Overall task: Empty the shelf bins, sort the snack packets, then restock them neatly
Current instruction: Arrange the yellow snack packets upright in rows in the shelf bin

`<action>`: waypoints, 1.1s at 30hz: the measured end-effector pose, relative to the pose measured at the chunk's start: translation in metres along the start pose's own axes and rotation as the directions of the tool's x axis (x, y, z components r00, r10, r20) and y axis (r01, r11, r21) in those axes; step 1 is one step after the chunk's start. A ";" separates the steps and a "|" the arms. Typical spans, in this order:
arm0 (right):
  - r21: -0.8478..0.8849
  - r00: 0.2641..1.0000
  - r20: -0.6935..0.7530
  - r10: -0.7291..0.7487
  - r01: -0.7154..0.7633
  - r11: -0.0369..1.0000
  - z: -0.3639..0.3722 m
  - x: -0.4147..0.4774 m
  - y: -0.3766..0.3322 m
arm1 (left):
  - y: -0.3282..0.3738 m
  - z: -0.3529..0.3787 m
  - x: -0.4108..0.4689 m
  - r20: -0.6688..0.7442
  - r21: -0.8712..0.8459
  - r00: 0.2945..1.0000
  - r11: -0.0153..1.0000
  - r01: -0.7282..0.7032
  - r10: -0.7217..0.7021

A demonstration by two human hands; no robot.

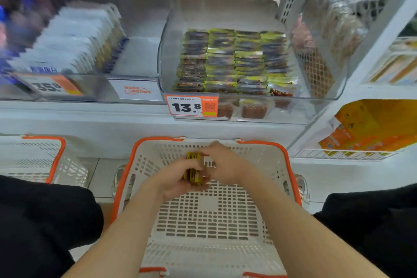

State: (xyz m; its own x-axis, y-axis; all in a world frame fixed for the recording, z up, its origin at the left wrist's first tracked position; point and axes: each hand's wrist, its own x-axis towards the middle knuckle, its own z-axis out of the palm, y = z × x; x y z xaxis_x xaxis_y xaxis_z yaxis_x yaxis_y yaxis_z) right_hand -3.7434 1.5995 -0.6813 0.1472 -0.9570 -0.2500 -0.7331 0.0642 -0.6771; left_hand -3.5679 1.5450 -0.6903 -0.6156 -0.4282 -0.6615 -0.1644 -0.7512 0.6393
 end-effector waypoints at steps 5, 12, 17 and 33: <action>-0.080 0.979 0.036 0.203 -0.200 0.977 -0.054 -0.023 -0.044 | 0.030 0.019 -0.035 0.018 0.040 0.992 0.992 -0.122 0.121; 0.159 0.993 -0.052 0.102 -0.093 0.983 -0.116 -0.081 -0.103 | 0.063 0.094 -0.071 0.056 0.049 0.908 0.907 -0.419 0.416; -0.168 0.921 -0.380 -0.085 0.021 0.986 -0.144 -0.112 -0.112 | 0.089 0.127 -0.103 0.196 0.065 0.865 0.874 -0.482 0.463; -0.415 0.970 -0.205 0.134 -0.210 0.885 -0.270 -0.120 -0.045 | 0.144 0.173 -0.045 0.512 0.859 0.541 -0.400 -0.319 0.668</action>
State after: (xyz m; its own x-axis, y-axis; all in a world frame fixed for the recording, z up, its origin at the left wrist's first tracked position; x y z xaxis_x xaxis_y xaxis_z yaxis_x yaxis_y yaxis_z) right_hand -3.9074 1.6347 -0.4339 -0.0916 -0.9772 -0.1918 -0.9555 0.1405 -0.2596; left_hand -3.6973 1.5425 -0.5007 -0.8370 -0.4761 0.2698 -0.3998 0.8686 0.2927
